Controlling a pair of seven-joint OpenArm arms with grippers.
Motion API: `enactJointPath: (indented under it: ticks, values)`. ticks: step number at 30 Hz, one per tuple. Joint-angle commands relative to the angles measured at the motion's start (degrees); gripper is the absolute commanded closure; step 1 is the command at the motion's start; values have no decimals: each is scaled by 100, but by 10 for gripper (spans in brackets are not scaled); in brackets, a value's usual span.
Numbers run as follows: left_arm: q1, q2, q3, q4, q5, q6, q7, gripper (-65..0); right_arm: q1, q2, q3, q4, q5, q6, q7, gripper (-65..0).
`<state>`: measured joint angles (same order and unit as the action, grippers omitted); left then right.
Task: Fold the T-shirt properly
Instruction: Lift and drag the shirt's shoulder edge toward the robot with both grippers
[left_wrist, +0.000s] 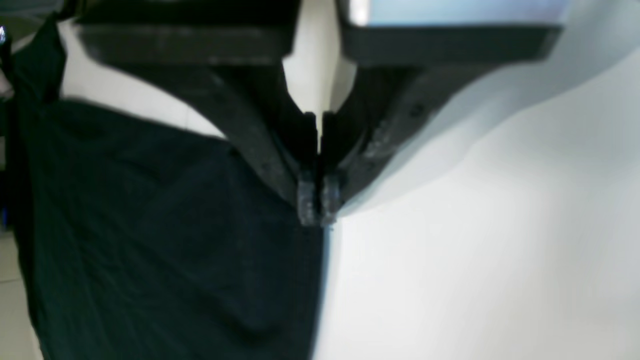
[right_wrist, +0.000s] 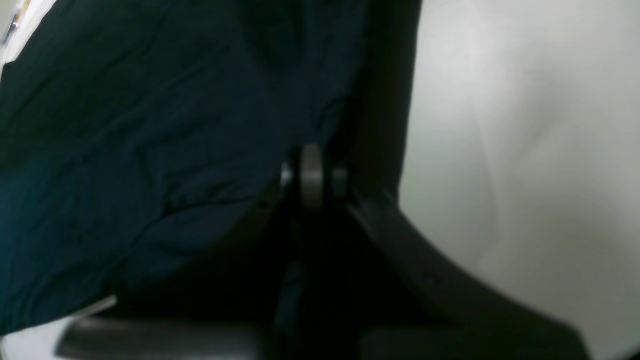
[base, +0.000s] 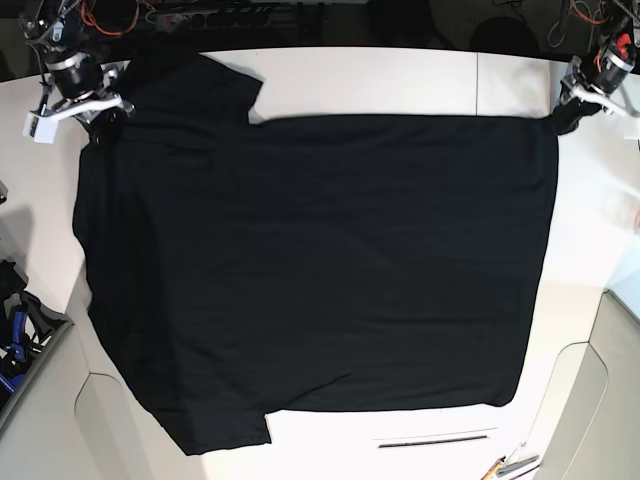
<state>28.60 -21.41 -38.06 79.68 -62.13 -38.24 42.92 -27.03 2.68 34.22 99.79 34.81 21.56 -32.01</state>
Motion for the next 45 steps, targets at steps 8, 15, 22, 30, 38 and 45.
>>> enactJointPath:
  ticks: [8, 15, 22, 30, 38, 45]
  values:
    - [863, -83, -1021, 645, -1021, -176, 643, 0, -994, 48, 286, 931, 584, 173, -372, 0]
    - [1368, -85, -1834, 743, -2065, -176, 1429, 0, -1856, 50, 446, 1674, 925, 197, -833, 0]
    - [1266, -146, -2186, 743, -2287, -176, 1770, 0, -2391, 52, 505, 2472, 1067, 271, -870, 0]
    - [98, -267, -1775, 741, -2168, -176, 1532, 0, -1147, 461, 59, 2221, 511, 267, -763, 0]
    - [-918, -498, -487, 737, -284, -176, 452, 0, 636, 852, -723, 765, -525, 68, -398, 0]
    - [-1353, -531, -348, 734, 691, -175, -122, 0, 1657, 876, -826, -87, -542, 74, -393, 0]
